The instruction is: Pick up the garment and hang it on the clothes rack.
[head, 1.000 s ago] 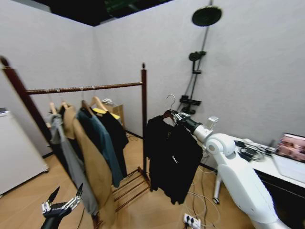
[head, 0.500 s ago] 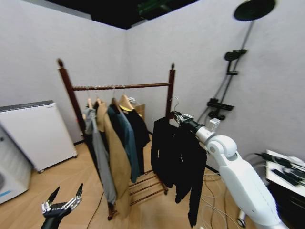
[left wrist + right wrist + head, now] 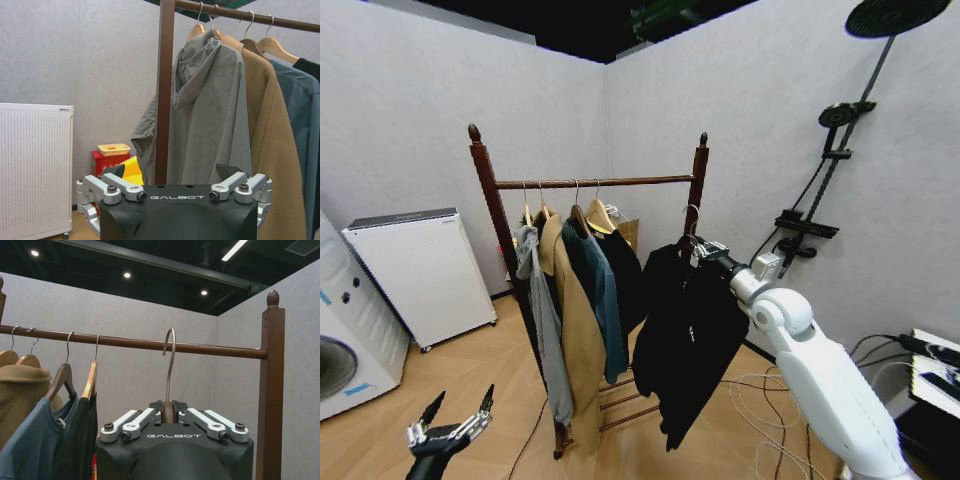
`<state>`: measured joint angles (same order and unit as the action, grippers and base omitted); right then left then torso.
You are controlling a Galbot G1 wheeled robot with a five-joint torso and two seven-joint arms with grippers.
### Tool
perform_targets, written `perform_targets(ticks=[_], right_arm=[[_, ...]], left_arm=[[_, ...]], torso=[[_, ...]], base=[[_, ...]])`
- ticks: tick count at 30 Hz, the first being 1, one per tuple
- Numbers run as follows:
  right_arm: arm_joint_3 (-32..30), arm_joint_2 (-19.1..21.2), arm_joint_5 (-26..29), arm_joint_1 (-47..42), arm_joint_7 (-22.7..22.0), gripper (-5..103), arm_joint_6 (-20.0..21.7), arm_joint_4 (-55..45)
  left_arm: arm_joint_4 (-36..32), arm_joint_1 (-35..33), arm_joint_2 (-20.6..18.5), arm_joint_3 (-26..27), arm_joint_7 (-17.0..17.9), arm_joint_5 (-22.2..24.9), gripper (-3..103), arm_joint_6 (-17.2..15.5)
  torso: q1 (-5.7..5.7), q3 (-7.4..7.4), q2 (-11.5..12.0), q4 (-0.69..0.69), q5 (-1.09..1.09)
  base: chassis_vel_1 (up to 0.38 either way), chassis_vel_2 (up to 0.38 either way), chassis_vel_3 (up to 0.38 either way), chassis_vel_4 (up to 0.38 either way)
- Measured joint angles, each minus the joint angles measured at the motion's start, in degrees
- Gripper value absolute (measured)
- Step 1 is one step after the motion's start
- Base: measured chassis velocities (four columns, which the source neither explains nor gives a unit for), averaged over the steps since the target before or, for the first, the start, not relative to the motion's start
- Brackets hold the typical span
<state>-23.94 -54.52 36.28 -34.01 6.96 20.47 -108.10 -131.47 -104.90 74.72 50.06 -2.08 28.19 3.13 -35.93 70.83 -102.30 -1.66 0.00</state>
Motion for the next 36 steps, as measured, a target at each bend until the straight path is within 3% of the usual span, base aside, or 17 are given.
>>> perform_targets(ticks=[18, 27, 36], right_arm=[[-0.39, 0.3, 0.29, -0.03, -0.54, 10, -0.54, 1.92], [5.78, -0.81, -0.71, 9.48, 2.36, 10, -2.12, 9.77], [9.94, -2.91, -0.59, 19.21, 1.02, 10, -0.25, 9.96]], left_arm=[[0.0, 0.0, 0.0, 0.0, -0.01, 0.0, 100, 0.0], [0.0, 0.0, 0.0, 0.0, -0.01, 0.0, 100, 0.0], [0.0, 0.0, 0.0, 0.0, 0.0, 0.0, 100, 0.0]], torso=[[0.05, -0.02, -0.02, 0.03, 0.0], [-0.01, 0.01, 0.0, 0.02, 0.0], [0.0, 0.0, 0.0, 0.01, -0.02]], base=[[-0.012, 0.066, 0.072, -0.014], [0.0, 0.0, 0.0, 0.0], [0.0, 0.0, 0.0, 0.0]])
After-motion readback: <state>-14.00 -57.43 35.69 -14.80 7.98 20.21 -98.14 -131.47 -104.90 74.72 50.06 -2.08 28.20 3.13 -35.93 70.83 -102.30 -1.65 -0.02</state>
